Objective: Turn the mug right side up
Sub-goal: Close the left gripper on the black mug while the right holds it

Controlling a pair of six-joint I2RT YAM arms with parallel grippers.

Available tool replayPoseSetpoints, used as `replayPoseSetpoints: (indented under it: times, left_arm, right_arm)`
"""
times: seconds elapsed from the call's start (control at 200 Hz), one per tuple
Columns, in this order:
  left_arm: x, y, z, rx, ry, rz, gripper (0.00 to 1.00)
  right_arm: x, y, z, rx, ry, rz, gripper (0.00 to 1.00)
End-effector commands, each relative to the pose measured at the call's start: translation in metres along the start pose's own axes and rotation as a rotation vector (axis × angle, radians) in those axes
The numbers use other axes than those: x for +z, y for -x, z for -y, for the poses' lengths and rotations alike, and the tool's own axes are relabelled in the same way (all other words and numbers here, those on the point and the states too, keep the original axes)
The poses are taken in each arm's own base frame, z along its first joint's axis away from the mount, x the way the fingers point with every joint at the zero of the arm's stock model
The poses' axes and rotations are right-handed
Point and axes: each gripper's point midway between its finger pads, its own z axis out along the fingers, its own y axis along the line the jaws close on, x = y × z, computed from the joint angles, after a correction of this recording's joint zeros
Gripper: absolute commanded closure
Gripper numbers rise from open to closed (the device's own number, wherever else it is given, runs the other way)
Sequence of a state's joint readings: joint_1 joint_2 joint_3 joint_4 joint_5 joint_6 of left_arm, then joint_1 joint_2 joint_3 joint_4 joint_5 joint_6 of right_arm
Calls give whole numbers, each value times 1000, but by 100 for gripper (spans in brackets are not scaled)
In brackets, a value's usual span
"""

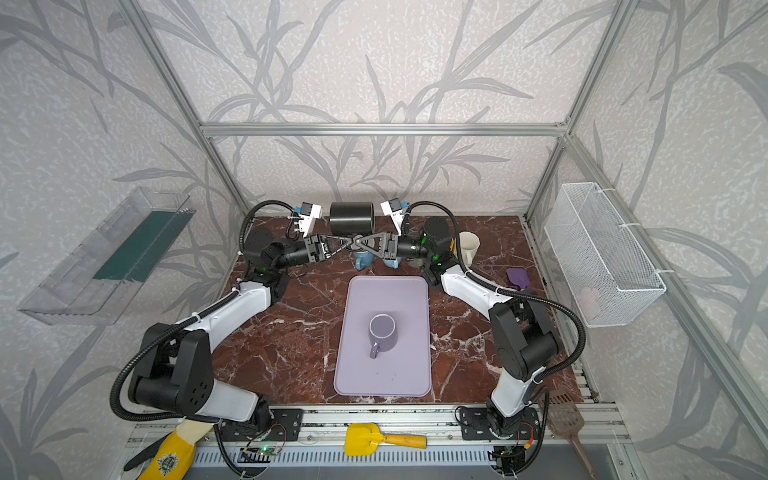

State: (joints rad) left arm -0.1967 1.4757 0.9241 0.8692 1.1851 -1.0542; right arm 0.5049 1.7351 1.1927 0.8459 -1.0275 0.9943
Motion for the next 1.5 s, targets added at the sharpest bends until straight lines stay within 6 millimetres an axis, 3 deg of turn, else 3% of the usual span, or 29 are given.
replayPoseSetpoints:
  times: [0.0,0.24,0.755,1.195,1.494]
  left_arm:
    - [-1,10,23,68,-14,13,100]
    - [-3,7,25,88,24,0,100]
    - [-6,8,45,131,-20,2,100]
    - [-7,9,50,148,-19,12,100]
    - [-10,6,37,144,76,5,100]
  right_arm:
    - [7,-9,-17,-88,72,-59,100]
    - [8,-12,-13,-82,62,-71,100]
    - [9,-11,-7,-74,38,-67,70]
    - [5,-16,6,-50,0,-67,63]
    - [-10,-20,19,-24,-50,-40,63]
